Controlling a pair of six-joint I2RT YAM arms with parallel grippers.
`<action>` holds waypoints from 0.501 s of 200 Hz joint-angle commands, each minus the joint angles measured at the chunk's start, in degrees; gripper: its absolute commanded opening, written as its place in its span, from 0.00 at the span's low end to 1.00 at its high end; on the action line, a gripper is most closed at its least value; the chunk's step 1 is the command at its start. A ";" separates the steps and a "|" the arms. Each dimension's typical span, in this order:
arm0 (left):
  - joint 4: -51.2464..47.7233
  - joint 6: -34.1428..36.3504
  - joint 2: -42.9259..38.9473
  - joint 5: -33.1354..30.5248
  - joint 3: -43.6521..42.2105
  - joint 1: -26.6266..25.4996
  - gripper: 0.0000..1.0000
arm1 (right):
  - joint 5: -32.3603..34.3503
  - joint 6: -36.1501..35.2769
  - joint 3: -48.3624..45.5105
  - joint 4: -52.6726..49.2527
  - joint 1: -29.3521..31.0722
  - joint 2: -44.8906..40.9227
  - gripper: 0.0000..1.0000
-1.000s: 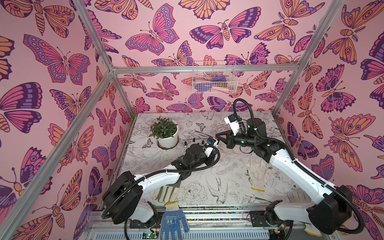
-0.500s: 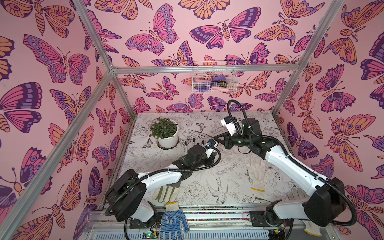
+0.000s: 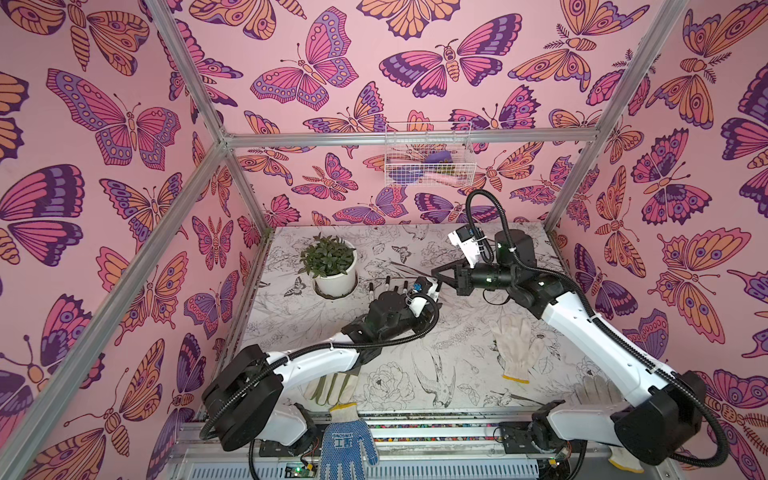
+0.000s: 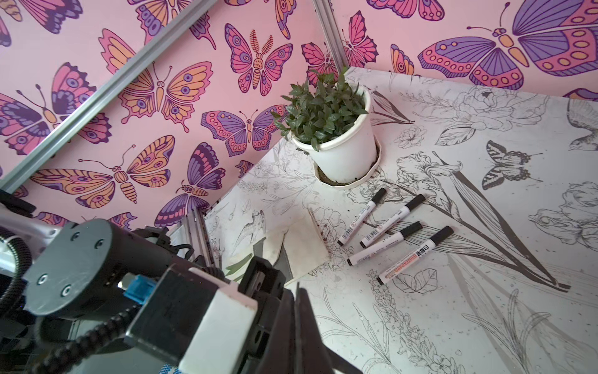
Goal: Insert the pens into the pen caps
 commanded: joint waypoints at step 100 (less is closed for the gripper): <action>14.03 -2.36 -0.26 8.05 -3.10 -0.76 0.00 | 1.80 2.72 0.76 -3.02 -1.68 -5.19 0.33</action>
